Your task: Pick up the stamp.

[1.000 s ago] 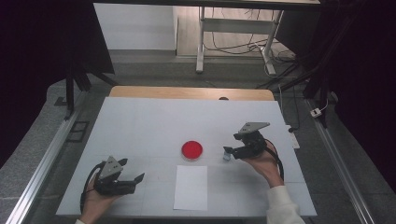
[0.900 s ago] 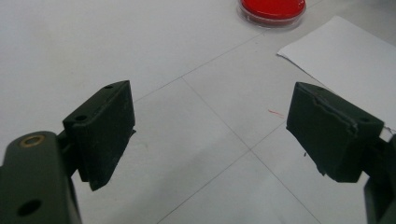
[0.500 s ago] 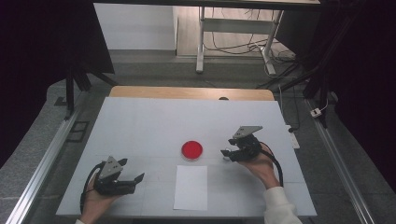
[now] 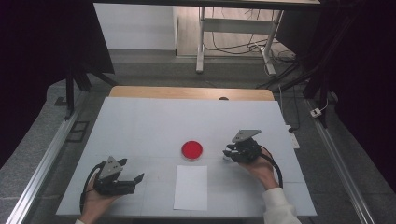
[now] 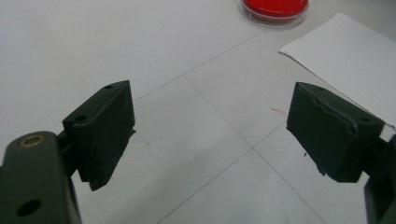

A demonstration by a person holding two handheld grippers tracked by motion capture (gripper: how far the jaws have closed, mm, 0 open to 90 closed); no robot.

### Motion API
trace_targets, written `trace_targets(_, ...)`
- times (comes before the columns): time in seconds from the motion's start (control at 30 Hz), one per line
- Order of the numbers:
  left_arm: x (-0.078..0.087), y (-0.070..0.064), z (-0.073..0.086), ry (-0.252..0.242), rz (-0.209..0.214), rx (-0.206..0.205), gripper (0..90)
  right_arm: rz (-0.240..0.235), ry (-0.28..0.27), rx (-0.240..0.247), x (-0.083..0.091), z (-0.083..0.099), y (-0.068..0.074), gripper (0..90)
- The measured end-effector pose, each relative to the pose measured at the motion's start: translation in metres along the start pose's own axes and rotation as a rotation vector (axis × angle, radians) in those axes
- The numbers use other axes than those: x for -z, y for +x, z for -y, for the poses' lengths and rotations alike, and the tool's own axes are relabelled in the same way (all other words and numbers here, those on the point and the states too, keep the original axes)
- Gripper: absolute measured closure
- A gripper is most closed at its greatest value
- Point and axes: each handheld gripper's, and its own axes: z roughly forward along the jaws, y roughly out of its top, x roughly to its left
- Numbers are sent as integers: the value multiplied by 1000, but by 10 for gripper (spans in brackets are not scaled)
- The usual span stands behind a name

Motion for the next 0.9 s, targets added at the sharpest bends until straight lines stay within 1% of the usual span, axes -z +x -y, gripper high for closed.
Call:
trace_targets(0.03, 0, 0, 0, 0, -1, 1, 155, 0, 0, 0, 0, 0, 0, 707)
trace_targets(0.1, 0, 0, 0, 1, -2, 0, 155, 0, -3, 3, 0, 0, 1, 739)
trace_targets(0.17, 0, 1, 0, 1, -2, 1, 155, -15, -13, 0, 0, 1, 0, 752)
trace_targets(0.27, 0, 1, 0, 0, -1, 1, 155, -18, -14, 0, 0, 1, 0, 757)
trace_targets(0.37, 0, 1, 0, 1, -2, 1, 155, -14, -15, 14, 0, 2, 0, 758)
trace_targets(0.43, 0, 1, 1, 2, -2, 2, 155, 4, -14, 21, 1, 1, 2, 758)
trace_targets(0.6, 0, 1, 1, 4, -5, 0, 155, -9, -43, 4, 4, 0, 1, 758)
trace_targets(0.63, 0, 1, 1, 5, -6, -2, 155, -12, -54, 2, 6, 0, 1, 758)
trace_targets(0.7, 0, 1, 1, 7, -5, -2, 155, -17, -58, 6, 6, 0, 1, 758)
trace_targets(0.77, -1, 0, 1, 7, -6, -3, 155, -10, -58, 12, 7, 0, 2, 758)
trace_targets(0.87, -1, 1, 1, 8, -7, -3, 155, 2, -82, 6, 9, -1, 4, 758)
trace_targets(0.9, -1, 1, 1, 8, -7, -2, 155, 2, -82, 6, 9, -1, 4, 758)
